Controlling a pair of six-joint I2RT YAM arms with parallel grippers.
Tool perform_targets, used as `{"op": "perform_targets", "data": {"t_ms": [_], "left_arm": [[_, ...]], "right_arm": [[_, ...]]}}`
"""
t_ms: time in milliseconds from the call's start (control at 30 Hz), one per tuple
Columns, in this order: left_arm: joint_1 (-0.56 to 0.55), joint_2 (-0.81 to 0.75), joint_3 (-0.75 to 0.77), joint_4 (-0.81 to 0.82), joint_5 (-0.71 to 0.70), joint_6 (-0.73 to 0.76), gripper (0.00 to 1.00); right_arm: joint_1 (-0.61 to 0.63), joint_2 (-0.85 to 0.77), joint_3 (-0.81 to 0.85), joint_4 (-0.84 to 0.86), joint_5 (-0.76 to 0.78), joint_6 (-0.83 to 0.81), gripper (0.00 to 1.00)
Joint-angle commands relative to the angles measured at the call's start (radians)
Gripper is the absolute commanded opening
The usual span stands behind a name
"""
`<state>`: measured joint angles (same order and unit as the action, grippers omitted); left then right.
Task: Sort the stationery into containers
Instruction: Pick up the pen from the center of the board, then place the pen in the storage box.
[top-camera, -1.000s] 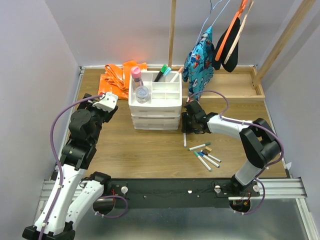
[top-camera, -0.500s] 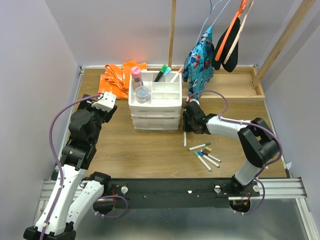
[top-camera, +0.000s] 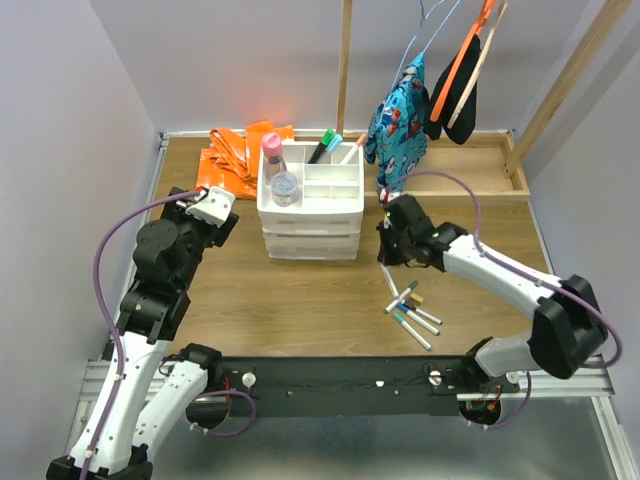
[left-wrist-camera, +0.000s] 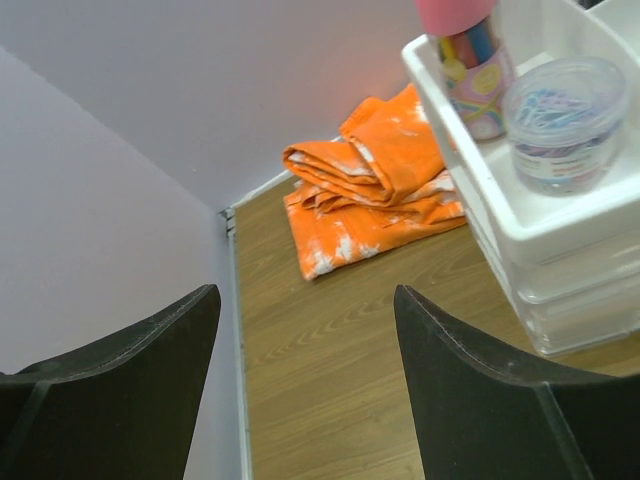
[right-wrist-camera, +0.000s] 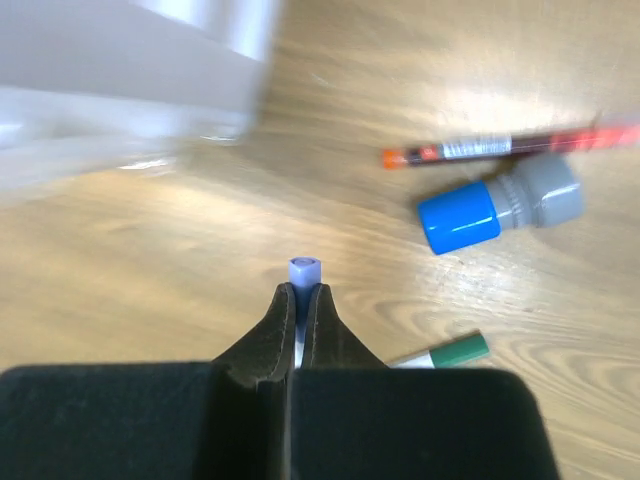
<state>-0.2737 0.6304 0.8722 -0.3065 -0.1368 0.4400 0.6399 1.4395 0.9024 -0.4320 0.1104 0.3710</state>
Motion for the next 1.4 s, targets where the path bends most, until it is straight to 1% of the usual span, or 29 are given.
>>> {"op": "perform_targets", "data": {"t_ms": [0,67,133,200,233,300,333,400,433,500,533,600,633,667,733,933,1033,1200,1367], "left_arm": [[0.008,0.026,0.051,-0.051,0.240,-0.058,0.79],[0.008,0.052,0.063,-0.056,0.308,-0.086,0.79],[0.007,0.072,0.071,-0.042,0.394,-0.127,0.79],[0.007,0.100,0.076,-0.019,0.446,-0.147,0.79],[0.007,0.106,0.080,-0.007,0.486,-0.168,0.79],[0.007,0.129,0.088,0.007,0.515,-0.184,0.79],[0.007,0.137,0.106,0.006,0.532,-0.185,0.79],[0.007,0.158,0.123,-0.005,0.539,-0.185,0.79],[0.008,0.163,0.137,-0.009,0.537,-0.181,0.79],[0.007,0.175,0.148,-0.019,0.540,-0.170,0.79],[0.007,0.180,0.158,-0.025,0.537,-0.167,0.79],[0.008,0.187,0.171,-0.049,0.531,-0.161,0.79],[0.008,0.189,0.183,-0.058,0.529,-0.153,0.79],[0.008,0.189,0.188,-0.068,0.526,-0.147,0.79],[0.008,0.189,0.195,-0.092,0.514,-0.126,0.79],[0.034,0.190,0.202,-0.106,0.513,-0.116,0.79],[0.053,0.199,0.203,-0.108,0.517,-0.118,0.79],[0.071,0.216,0.209,-0.105,0.520,-0.118,0.79],[0.076,0.232,0.209,-0.091,0.526,-0.121,0.79]], "right_arm": [[0.006,-0.122,0.242,-0.182,-0.173,-0.155,0.01],[0.006,-0.140,0.369,-0.180,-0.253,-0.191,0.01],[0.006,-0.137,0.456,-0.168,-0.335,-0.217,0.01],[0.006,-0.131,0.545,-0.131,-0.347,-0.222,0.01],[0.006,-0.126,0.567,-0.070,-0.339,-0.225,0.01],[0.007,-0.100,0.630,-0.005,-0.325,-0.228,0.01],[0.006,-0.090,0.644,0.072,-0.310,-0.242,0.01],[0.006,-0.100,0.615,0.213,-0.285,-0.256,0.01],[0.007,-0.108,0.539,0.404,-0.250,-0.277,0.01],[0.009,-0.087,0.494,0.563,-0.216,-0.319,0.01],[0.009,-0.068,0.495,0.655,-0.172,-0.351,0.01],[0.007,-0.025,0.498,0.735,-0.128,-0.362,0.01],[0.007,0.004,0.492,0.825,-0.103,-0.398,0.01],[0.007,0.015,0.474,0.869,-0.083,-0.411,0.01],[0.009,0.057,0.466,0.952,-0.074,-0.431,0.01],[0.009,0.140,0.467,1.058,-0.048,-0.472,0.01],[0.000,0.183,0.480,1.085,-0.040,-0.468,0.01],[-0.006,0.229,0.484,1.101,-0.037,-0.451,0.01],[-0.006,0.245,0.457,1.072,-0.008,-0.426,0.01]]}}
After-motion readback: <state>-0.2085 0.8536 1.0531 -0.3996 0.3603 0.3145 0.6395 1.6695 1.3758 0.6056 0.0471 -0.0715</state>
